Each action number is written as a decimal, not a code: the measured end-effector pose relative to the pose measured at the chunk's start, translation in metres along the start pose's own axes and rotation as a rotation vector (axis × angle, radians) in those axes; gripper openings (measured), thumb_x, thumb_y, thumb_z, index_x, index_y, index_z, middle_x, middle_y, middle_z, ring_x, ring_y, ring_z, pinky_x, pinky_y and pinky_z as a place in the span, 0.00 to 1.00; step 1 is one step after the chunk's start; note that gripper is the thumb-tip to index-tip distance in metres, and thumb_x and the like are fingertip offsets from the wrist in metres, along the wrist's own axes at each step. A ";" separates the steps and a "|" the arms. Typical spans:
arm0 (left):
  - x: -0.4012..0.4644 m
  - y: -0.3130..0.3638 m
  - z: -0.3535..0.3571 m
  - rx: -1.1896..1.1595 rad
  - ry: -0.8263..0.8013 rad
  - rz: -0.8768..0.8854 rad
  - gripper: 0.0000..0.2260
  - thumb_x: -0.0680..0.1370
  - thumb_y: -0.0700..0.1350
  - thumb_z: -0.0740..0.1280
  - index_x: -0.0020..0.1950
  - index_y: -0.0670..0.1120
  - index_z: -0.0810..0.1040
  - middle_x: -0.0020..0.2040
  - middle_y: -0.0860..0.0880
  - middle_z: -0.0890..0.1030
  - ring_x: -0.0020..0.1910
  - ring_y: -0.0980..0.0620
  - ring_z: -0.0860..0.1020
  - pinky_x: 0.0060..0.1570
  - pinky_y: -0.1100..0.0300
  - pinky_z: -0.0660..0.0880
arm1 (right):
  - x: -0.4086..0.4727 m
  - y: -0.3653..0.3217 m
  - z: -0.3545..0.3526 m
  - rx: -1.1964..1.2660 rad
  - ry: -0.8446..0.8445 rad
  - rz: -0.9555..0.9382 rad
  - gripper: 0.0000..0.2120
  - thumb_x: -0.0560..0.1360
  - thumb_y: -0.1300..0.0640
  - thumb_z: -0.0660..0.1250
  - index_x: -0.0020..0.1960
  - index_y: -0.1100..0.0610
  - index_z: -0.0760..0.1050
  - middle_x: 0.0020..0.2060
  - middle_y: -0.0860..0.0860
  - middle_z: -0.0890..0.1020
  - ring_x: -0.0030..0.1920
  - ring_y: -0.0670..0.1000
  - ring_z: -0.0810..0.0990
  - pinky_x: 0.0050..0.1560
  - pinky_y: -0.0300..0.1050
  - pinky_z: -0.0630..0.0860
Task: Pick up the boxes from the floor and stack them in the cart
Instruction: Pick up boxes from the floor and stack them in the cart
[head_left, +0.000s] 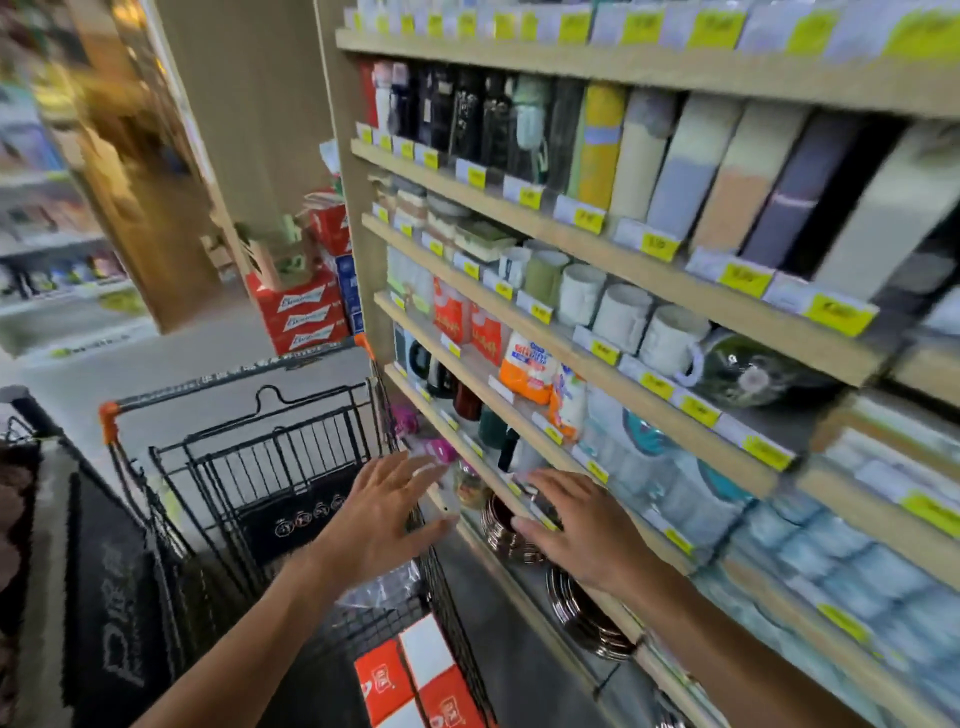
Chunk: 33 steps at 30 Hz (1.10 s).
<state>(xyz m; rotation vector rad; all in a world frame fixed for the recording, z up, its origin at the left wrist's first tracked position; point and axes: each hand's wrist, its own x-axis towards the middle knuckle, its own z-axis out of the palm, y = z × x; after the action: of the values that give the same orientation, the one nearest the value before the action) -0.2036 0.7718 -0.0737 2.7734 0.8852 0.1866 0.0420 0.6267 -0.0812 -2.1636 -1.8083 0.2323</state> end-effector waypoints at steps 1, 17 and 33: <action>0.002 0.016 -0.002 0.015 -0.002 0.010 0.38 0.74 0.76 0.40 0.80 0.59 0.55 0.80 0.53 0.58 0.79 0.50 0.52 0.78 0.47 0.44 | -0.014 0.008 -0.008 0.001 0.010 0.013 0.29 0.79 0.34 0.59 0.77 0.43 0.64 0.73 0.42 0.69 0.73 0.48 0.66 0.71 0.47 0.64; 0.047 0.264 0.040 -0.019 -0.139 0.526 0.42 0.71 0.78 0.46 0.77 0.54 0.66 0.77 0.52 0.66 0.77 0.46 0.61 0.76 0.49 0.54 | -0.274 0.121 -0.071 0.020 0.182 0.506 0.36 0.76 0.30 0.55 0.79 0.48 0.61 0.76 0.47 0.66 0.75 0.52 0.65 0.71 0.47 0.65; 0.009 0.418 0.122 -0.110 -0.436 1.221 0.39 0.73 0.76 0.45 0.80 0.59 0.55 0.80 0.57 0.56 0.80 0.51 0.49 0.78 0.51 0.46 | -0.508 0.004 -0.039 -0.063 0.481 1.256 0.38 0.75 0.25 0.53 0.76 0.48 0.67 0.71 0.48 0.74 0.70 0.53 0.73 0.67 0.50 0.72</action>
<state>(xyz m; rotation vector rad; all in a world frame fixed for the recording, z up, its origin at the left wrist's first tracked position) 0.0589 0.4244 -0.0870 2.6544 -0.9212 -0.1766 -0.0384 0.1236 -0.0830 -2.7512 -0.0617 -0.0920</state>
